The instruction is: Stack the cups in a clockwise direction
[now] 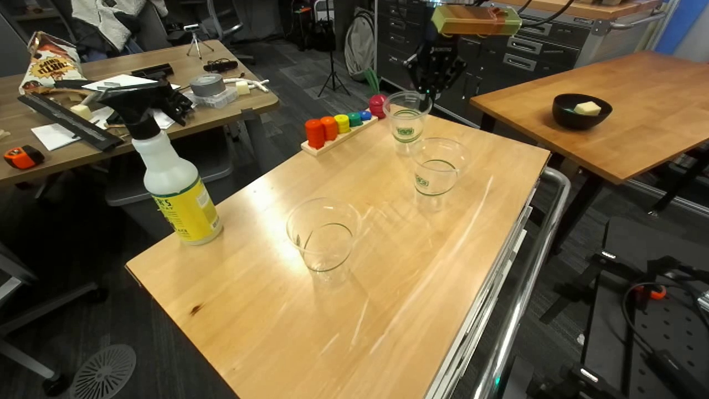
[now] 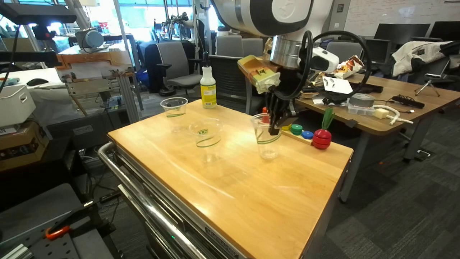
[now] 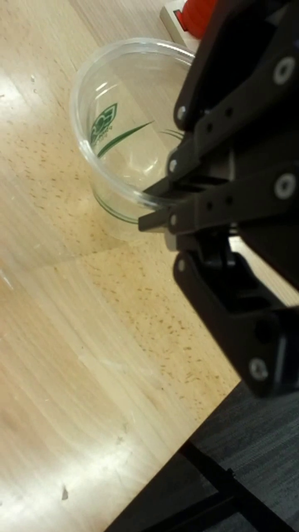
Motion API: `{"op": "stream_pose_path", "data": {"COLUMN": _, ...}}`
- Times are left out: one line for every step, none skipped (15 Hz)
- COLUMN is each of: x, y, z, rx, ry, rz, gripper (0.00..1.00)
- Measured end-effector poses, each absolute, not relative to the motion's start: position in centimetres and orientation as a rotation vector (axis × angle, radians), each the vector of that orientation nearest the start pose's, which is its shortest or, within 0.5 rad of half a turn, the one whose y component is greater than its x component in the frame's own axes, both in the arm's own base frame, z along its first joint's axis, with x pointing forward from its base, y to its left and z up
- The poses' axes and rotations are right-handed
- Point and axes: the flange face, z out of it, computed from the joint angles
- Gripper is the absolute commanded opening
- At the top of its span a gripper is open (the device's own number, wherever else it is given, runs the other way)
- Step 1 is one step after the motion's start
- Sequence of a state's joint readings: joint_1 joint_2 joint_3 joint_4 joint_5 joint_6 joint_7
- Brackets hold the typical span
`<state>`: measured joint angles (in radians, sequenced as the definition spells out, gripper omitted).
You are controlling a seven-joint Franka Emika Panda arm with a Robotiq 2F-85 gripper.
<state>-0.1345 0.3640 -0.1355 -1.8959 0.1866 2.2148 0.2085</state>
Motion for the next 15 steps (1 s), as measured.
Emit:
{"op": "stream_pose_path", "data": {"x": 60.0, "y": -16.0, "z": 30.8, "rx": -2.887, "ry": 0.874, "rz": 0.058, "gripper": 0.09}}
{"op": "stream_pose_path", "data": {"x": 59.8, "y": -16.5, "z": 30.7, "rx": -2.855, "ry": 0.870, "rz": 0.058, "gripper": 0.09}}
{"op": "stream_pose_path", "data": {"x": 59.6, "y": -17.0, "z": 30.6, "rx": -2.819, "ry": 0.862, "rz": 0.056, "gripper": 0.08}}
{"op": "stream_pose_path", "data": {"x": 59.4, "y": -17.5, "z": 30.7, "rx": -2.781, "ry": 0.851, "rz": 0.048, "gripper": 0.09}}
{"op": "stream_pose_path", "data": {"x": 59.1, "y": -18.0, "z": 31.0, "rx": -2.746, "ry": 0.840, "rz": 0.038, "gripper": 0.09}}
{"op": "stream_pose_path", "data": {"x": 58.8, "y": -18.5, "z": 31.5, "rx": -2.714, "ry": 0.827, "rz": 0.024, "gripper": 0.10}}
{"op": "stream_pose_path", "data": {"x": 58.3, "y": -18.9, "z": 32.3, "rx": -2.684, "ry": 0.813, "rz": 0.009, "gripper": 0.10}}
{"op": "stream_pose_path", "data": {"x": 57.7, "y": -19.2, "z": 33.3, "rx": -2.655, "ry": 0.799, "rz": -0.008, "gripper": 0.10}}
{"op": "stream_pose_path", "data": {"x": 57.0, "y": -19.4, "z": 34.4, "rx": -2.623, "ry": 0.788, "rz": -0.017, "gripper": 0.09}}
{"op": "stream_pose_path", "data": {"x": 56.3, "y": -19.6, "z": 35.8, "rx": -2.591, "ry": 0.777, "rz": -0.028, "gripper": 0.10}}
{"op": "stream_pose_path", "data": {"x": 55.4, "y": -19.8, "z": 37.3, "rx": -2.561, "ry": 0.768, "rz": -0.041, "gripper": 0.10}}
{"op": "stream_pose_path", "data": {"x": 54.5, "y": -20.0, "z": 38.8, "rx": -2.534, "ry": 0.756, "rz": -0.051, "gripper": 0.10}}
{"op": "stream_pose_path", "data": {"x": 53.5, "y": -20.1, "z": 40.3, "rx": -2.509, "ry": 0.742, "rz": -0.056, "gripper": 0.10}}
{"op": "stream_pose_path", "data": {"x": 52.5, "y": -20.2, "z": 41.7, "rx": -2.488, "ry": 0.727, "rz": -0.059, "gripper": 0.10}}
{"op": "stream_pose_path", "data": {"x": 51.4, "y": -20.2, "z": 43.1, "rx": -2.474, "ry": 0.707, "rz": -0.055, "gripper": 0.10}}
